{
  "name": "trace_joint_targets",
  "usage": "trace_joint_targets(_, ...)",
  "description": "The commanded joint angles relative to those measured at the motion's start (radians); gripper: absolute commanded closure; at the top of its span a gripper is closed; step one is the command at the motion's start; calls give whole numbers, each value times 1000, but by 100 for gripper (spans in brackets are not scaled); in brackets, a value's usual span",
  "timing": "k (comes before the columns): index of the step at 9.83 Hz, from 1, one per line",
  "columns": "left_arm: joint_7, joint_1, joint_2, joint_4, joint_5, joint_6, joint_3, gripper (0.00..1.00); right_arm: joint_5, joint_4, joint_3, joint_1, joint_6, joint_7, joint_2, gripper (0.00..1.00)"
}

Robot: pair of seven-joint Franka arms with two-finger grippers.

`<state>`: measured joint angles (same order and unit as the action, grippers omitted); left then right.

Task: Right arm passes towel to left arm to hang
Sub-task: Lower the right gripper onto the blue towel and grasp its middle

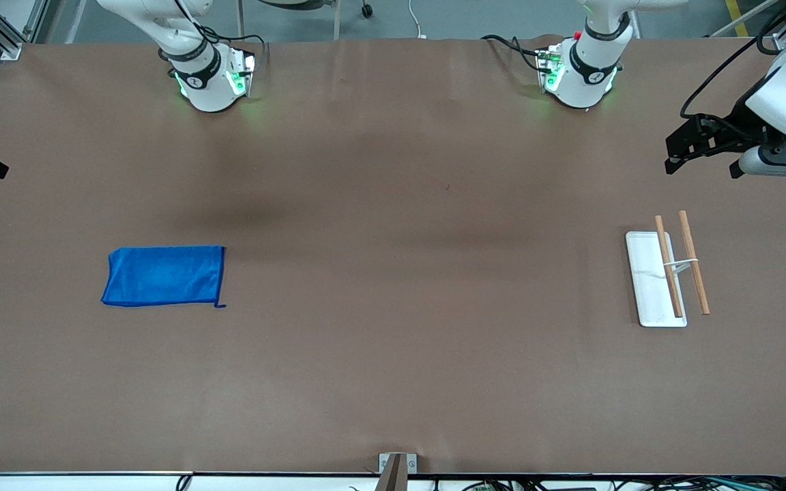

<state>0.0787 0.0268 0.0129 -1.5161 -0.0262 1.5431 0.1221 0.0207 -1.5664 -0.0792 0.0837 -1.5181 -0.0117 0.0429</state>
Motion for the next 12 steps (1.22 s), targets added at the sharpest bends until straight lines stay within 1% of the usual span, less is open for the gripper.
trace_joint_targets(1, 6, -1, -13, -18, 8, -5, 2, 0, 19, -1, -1, -2, 9, 4, 11, 0)
trace_joint_targets(5, 4, -1, -17, -16, 9, -5, 2, 0, 22, -1, -1, -22, 9, 36, -7, 0)
trace_joint_targets(7, 3, -1, -19, -15, 9, -5, 2, 0, 24, -52, -1, -27, -14, 41, -66, 0)
trace_joint_targets(8, 3, -1, -19, -16, 9, -5, 2, 0, 24, -100, 1, -24, -87, 44, -116, 0)
trace_joint_targets(9, 3, -1, -21, -16, 9, -5, 2, 0, 24, -186, 1, -27, -197, 45, -139, 0)
trace_joint_targets(11, 1, -1, -21, -16, 9, -5, 2, 0, 24, -391, 1, -41, -473, 50, -181, 0)
trace_joint_targets(12, 1, -1, -21, -16, 9, -3, 2, 0, 25, -470, 1, -44, -610, 50, -213, 0)
